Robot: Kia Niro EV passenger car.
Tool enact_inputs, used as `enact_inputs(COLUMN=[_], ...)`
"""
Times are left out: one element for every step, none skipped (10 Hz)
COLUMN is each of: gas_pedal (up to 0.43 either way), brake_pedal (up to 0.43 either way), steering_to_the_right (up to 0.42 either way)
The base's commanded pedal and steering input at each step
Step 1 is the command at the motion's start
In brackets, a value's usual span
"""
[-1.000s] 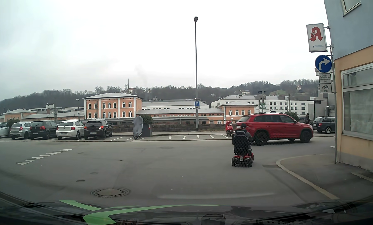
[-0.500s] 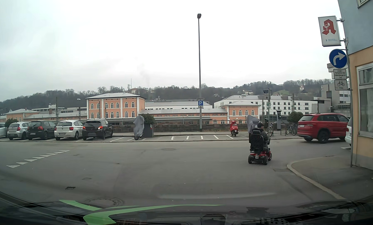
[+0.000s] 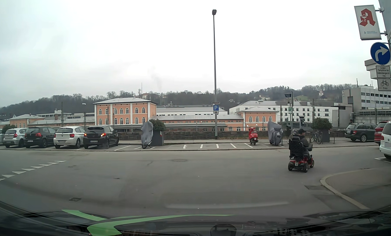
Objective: Follow the waypoints while adhering to traffic rules and regulations
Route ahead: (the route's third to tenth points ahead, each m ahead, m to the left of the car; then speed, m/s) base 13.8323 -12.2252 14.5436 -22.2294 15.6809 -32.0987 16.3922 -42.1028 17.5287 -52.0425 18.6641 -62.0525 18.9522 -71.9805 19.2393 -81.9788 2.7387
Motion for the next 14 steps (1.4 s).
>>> enact_inputs(gas_pedal=[0.087, 0.079, 0.039, 0.008, 0.0, 0.0, 0.0, 0.0, 0.0, 0.0, 0.0, 0.0, 0.0, 0.0], brake_pedal=[0.0, 0.0, 0.0, 0.0, 0.0, 0.0, 0.0, 0.0, 0.0, 0.0, 0.0, 0.0, 0.0, 0.0], steering_to_the_right=[-0.067, -0.062, -0.052, -0.044, -0.035, -0.02, -0.005, 0.018, 0.041, 0.062, 0.09, 0.113, 0.143, 0.17])
